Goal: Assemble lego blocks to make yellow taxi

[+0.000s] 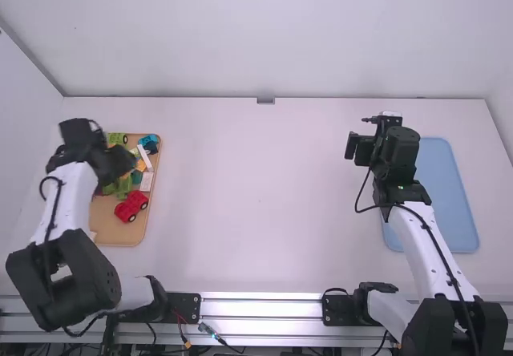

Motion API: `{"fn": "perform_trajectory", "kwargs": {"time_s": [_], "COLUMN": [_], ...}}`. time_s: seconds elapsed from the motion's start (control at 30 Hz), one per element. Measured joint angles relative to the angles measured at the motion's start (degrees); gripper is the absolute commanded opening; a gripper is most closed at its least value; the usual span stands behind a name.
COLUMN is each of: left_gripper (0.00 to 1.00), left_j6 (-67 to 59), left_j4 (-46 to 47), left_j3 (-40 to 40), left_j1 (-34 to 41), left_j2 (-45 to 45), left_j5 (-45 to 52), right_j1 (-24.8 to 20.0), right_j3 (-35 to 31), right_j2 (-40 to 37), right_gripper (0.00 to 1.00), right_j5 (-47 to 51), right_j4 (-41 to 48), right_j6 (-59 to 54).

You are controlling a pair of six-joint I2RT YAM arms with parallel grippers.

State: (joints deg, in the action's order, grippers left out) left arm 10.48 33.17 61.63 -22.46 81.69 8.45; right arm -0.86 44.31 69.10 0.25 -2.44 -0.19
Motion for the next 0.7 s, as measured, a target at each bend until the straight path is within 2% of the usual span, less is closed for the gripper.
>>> {"fn": "perform_trajectory", "kwargs": {"time_s": [0.03, 0.1, 0.13, 0.27, 0.3, 0.5, 0.7], "left_gripper": [0.02, 0.02, 0.02, 0.02, 0.02, 0.02, 0.02], "left_j6": [-1.5, -9.0, -9.9, -24.3, -24.3, -45.0, -56.2], "left_j4": [0.0, 0.0, 0.0, -0.6, -0.6, -0.9, -2.8], "left_j3": [0.0, 0.0, 0.0, 0.0, 0.0, 0.0, 0.0], "left_j1": [1.8, 11.1, 12.2, 28.7, 28.7, 43.6, 50.8], "left_j2": [-0.4, -1.4, -1.4, -1.3, -1.3, 5.3, 12.0], "left_j5": [0.0, 0.7, 0.8, 1.5, 1.5, 4.4, 4.7], "right_j1": [0.0, 0.0, 0.0, 0.0, 0.0, 0.0, 0.0], "right_j3": [0.0, 0.0, 0.0, 0.0, 0.0, 0.0, 0.0], "right_j2": [0.0, 0.0, 0.0, 0.0, 0.0, 0.0, 0.0], "right_gripper": [0.99, 0.99, 0.99, 0.99, 0.99, 0.99, 0.99], "right_j5": [-0.1, -0.2, -0.2, -0.3, -0.3, -0.5, -0.4], "right_j4": [0.0, 0.0, 0.0, 0.0, 0.0, 0.0, 0.0], "right_j6": [0.0, 0.2, 0.1, 0.2, 0.2, 0.1, 0.2]}}
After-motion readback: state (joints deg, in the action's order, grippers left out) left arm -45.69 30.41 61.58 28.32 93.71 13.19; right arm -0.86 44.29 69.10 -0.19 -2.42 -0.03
